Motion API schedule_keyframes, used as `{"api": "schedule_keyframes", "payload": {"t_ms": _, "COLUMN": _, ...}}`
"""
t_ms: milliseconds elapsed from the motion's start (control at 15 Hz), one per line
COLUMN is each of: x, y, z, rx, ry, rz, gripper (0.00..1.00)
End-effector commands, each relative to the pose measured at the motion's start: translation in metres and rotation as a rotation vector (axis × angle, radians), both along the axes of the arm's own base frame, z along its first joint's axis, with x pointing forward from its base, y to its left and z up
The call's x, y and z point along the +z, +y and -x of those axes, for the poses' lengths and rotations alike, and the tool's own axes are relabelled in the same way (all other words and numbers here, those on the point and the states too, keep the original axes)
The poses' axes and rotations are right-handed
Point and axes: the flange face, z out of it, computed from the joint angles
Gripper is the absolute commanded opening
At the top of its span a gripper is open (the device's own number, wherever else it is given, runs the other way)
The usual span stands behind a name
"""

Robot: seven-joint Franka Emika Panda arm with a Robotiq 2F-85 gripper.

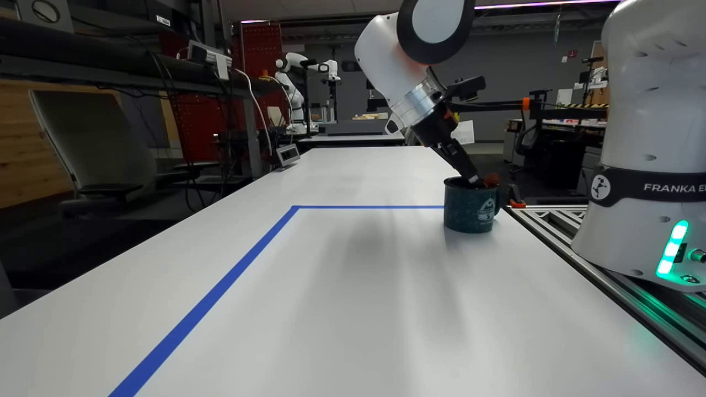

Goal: Remove the marker from the cup

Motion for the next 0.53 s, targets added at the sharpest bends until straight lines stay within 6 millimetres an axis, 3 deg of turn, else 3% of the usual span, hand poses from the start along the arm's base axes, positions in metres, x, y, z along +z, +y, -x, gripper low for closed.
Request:
{"api": "schedule_keyframes", "payload": {"t_ms": 0, "x": -0.0057, "y": -0.0003, "z": -0.0047, "rx": 0.006, "ry": -0.013, "rz": -0.036, "gripper": 0.51}}
{"api": "schedule_keyframes", "payload": {"t_ms": 267, "x": -0.0121, "y": -0.0023, "z": -0.0051, "rx": 0.014, "ry": -0.013, "rz": -0.049, "gripper": 0.48}}
{"api": "schedule_keyframes", "payload": {"t_ms": 467, "x": -0.0155, "y": -0.0053, "z": -0.0063, "rx": 0.014, "ry": -0.012, "rz": -0.05, "gripper": 0.28}}
